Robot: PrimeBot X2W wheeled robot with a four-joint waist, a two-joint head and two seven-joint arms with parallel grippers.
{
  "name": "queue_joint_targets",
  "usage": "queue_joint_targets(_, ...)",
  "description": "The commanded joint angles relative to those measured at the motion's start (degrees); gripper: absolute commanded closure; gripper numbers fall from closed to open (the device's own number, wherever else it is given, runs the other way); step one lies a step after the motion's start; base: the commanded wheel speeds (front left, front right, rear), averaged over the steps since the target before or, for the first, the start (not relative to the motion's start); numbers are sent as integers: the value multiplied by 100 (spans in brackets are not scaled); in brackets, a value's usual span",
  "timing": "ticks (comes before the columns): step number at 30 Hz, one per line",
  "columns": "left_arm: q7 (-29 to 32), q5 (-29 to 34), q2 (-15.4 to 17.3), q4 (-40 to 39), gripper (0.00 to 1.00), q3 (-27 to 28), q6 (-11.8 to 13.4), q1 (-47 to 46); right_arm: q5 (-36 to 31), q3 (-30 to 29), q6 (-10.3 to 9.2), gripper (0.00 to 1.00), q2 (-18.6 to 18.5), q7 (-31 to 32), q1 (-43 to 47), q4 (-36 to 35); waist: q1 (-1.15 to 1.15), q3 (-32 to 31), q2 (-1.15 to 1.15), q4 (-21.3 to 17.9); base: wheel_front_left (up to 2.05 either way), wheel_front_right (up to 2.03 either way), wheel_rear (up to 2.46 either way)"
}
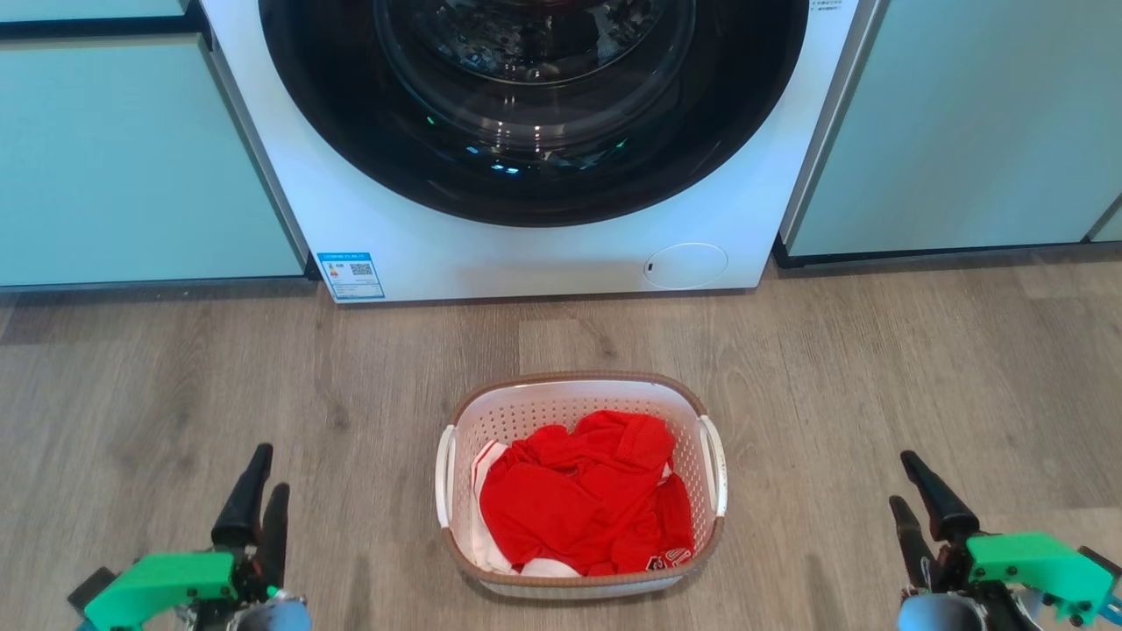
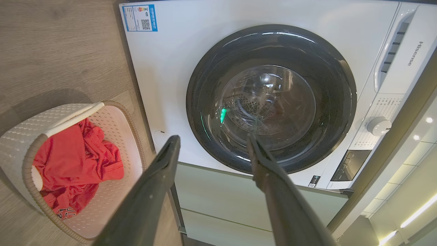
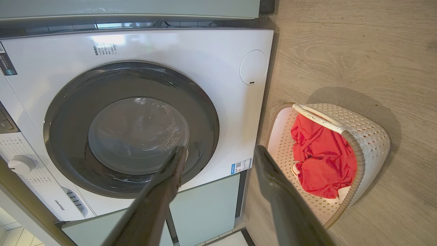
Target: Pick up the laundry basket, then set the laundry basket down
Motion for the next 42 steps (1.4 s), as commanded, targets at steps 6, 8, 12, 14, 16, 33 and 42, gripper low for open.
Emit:
queue_joint_targets(6, -138, 189, 61, -318, 0, -26, -6, -217, -209, 85, 4, 0, -28, -151, -220, -240, 0, 2, 0, 0, 0, 0, 0)
queue_joint_targets(8, -172, 261, 61, -359, 0, -26, -6, -215, -286, 102, 4, 0, -30, -184, -225, -261, 0, 2, 0, 1, 0, 0, 0)
queue_joint_targets(12, -239, 446, 63, -448, 0, -23, -8, -212, -491, 133, 5, 0, -33, -252, -239, -321, 0, 2, 0, 2, 0, 0, 0)
queue_joint_targets(14, -272, 585, 64, -502, 0, -27, 0, -212, -615, 149, 6, 0, -34, -285, -246, -357, 0, 3, 0, 3, 0, 0, 0)
queue_joint_targets(16, -289, 658, 64, -531, 0, -30, 9, -212, -683, 157, 6, 0, -35, -302, -249, -376, 0, 3, 0, 3, 0, 0, 0)
queue_joint_targets(33, -574, 2304, 70, -1024, 0, -312, 279, -203, -2196, 433, 11, 0, -48, -588, -286, -736, 0, 10, 0, 15, 0, 0, 0)
queue_joint_targets(42, -725, 3274, 73, -1195, 0, -491, 373, -162, -3017, 654, 14, 0, -55, -739, -287, -895, 0, -5, 0, 22, 0, 0, 0)
